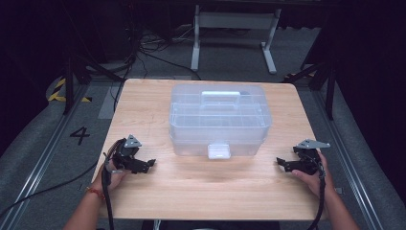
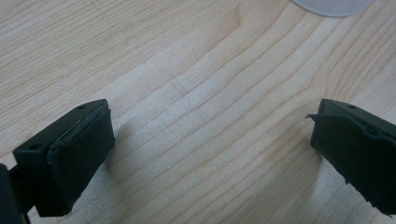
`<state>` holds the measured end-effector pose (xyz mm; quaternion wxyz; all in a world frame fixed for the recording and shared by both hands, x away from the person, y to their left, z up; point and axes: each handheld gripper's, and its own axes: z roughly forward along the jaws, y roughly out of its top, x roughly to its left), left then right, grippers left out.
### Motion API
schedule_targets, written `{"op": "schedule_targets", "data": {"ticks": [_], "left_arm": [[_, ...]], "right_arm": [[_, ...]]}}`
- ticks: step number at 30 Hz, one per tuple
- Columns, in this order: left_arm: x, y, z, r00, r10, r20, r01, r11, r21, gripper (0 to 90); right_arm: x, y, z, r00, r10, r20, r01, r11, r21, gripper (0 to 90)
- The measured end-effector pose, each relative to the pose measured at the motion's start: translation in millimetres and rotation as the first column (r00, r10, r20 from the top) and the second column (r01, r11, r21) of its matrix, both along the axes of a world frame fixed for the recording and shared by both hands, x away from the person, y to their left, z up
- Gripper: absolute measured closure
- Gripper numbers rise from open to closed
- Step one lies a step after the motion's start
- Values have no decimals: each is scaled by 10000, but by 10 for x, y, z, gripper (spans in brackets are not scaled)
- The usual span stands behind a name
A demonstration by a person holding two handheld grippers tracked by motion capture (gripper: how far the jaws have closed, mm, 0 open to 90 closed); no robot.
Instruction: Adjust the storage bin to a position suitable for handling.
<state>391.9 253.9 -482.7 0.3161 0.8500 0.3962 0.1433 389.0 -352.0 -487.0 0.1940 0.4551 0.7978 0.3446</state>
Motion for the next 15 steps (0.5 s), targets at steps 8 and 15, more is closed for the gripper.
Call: {"op": "schedule_targets", "data": {"ticks": [8,15], "left_arm": [[4,4,1,10000,-68,1,68,10000,14,1],[-13,4,-2,10000,-32,13,32,10000,-12,2]], "right_arm": [[-3,-7,31,9999,142,58,-142,9999,-93,204],[-141,15,557,9828,550,1764,-744,9916,1056,269]]}}
